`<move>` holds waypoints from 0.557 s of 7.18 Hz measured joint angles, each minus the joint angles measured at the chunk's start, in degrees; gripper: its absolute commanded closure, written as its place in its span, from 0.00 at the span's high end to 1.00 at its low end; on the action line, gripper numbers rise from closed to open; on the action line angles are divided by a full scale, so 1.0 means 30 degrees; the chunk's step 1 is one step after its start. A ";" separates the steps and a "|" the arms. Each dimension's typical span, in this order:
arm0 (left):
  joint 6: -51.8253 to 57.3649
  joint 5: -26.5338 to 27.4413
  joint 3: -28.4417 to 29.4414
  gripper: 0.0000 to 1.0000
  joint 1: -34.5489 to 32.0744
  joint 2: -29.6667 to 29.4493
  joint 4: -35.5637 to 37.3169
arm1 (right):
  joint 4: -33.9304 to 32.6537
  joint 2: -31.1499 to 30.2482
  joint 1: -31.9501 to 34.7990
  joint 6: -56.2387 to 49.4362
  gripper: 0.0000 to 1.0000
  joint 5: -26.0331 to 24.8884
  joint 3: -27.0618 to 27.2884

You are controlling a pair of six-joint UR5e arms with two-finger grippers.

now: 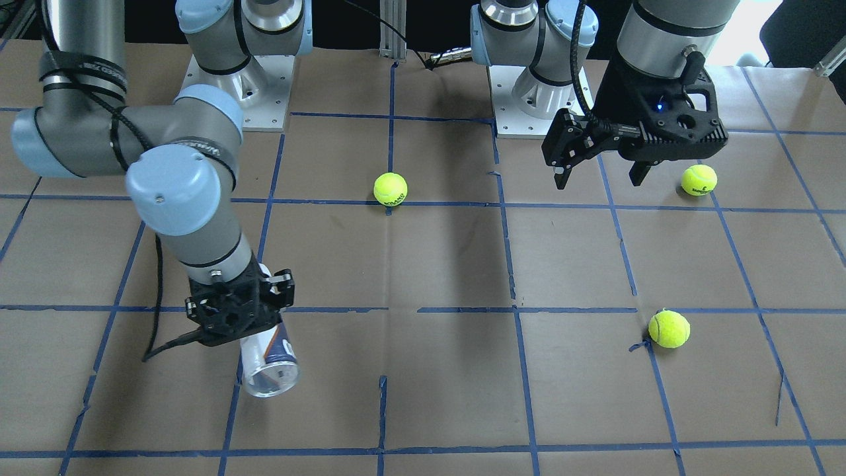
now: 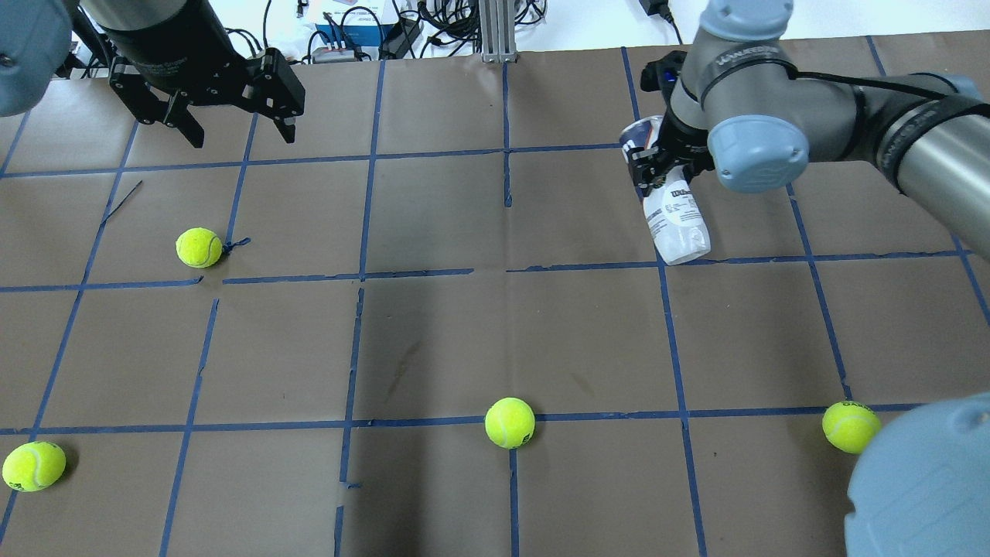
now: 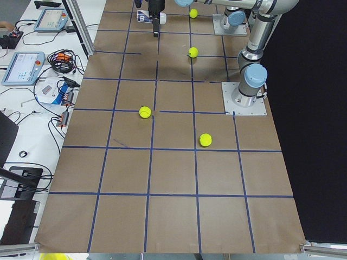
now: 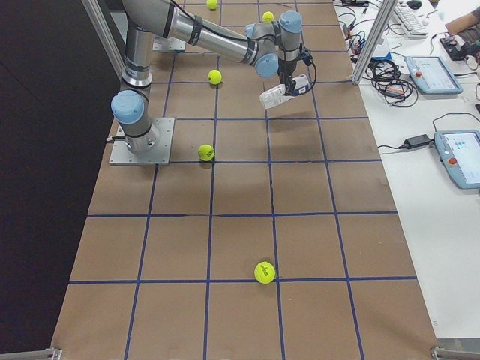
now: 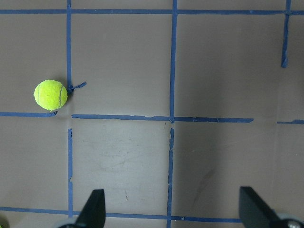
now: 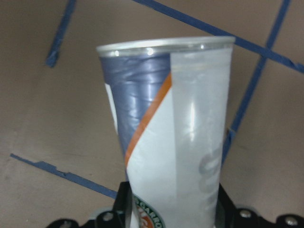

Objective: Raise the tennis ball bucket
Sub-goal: 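Carry the can with the right gripper toward the left arm and set it down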

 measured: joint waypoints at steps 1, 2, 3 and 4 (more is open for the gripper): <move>0.0000 -0.0002 0.0000 1.00 -0.0003 -0.0001 0.0003 | -0.0308 0.0670 0.0777 -0.2947 0.61 -0.0001 -0.0917; 0.0000 -0.0002 0.0000 1.00 -0.0003 -0.0001 0.0009 | -0.0607 0.1540 0.1230 -0.6060 0.61 -0.0019 -0.1943; -0.0001 -0.0004 0.0000 1.00 -0.0004 -0.0001 0.0004 | -0.0805 0.2425 0.1655 -0.8729 0.61 -0.0102 -0.2917; 0.0000 -0.0003 0.0000 1.00 -0.0005 0.0000 -0.0001 | -0.1046 0.3251 0.2183 -1.1104 0.61 -0.0268 -0.3819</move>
